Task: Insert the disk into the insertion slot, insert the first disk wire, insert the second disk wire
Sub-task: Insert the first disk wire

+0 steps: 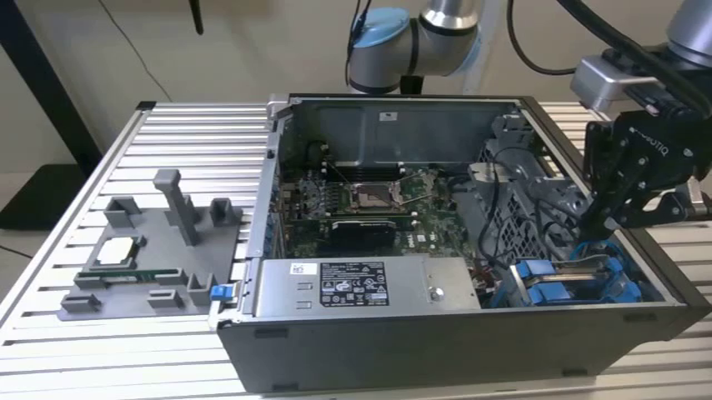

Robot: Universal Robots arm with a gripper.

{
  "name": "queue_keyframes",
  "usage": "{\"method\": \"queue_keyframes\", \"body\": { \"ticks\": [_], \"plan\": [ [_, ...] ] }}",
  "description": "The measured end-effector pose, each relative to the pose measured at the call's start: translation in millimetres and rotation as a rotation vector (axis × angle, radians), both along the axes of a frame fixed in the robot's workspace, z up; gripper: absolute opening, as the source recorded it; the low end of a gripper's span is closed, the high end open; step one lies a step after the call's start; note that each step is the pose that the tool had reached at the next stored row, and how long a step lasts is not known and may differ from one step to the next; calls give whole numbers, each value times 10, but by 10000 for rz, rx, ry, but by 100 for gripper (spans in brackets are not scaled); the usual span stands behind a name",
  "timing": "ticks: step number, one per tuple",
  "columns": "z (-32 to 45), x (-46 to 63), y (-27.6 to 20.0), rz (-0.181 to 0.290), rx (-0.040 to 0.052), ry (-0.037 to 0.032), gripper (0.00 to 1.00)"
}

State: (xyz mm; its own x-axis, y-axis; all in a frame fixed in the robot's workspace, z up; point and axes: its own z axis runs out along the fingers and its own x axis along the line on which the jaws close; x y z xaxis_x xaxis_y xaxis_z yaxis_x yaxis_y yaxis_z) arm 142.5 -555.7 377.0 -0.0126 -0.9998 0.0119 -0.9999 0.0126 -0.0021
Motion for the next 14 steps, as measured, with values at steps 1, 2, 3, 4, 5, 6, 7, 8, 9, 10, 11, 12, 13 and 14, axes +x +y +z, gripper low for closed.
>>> {"method": "queue_keyframes", "body": {
  "ticks": [1,2,3,4,5,6,7,8,9,10,11,12,13,14],
  "plan": [
    [-2,7,-4,0,-3,36,0],
    [-3,14,-7,0,-6,74,0],
    [-5,21,-11,0,-8,108,0],
    [-6,28,-14,0,-9,140,0],
    [-7,34,-16,0,-11,168,0],
    [-7,39,-17,0,-12,184,0],
    [-7,41,-17,1,-12,188,0],
    [-7,41,-17,-1,-11,188,0],
    [-7,41,-17,-1,-11,189,0],
    [-7,41,-17,-1,-11,189,0],
    [-7,42,-18,0,-11,189,0],
    [-7,42,-17,0,-11,189,0],
    [-7,42,-17,0,-11,189,0],
    [-7,42,-17,0,-11,189,0]
  ]
}}
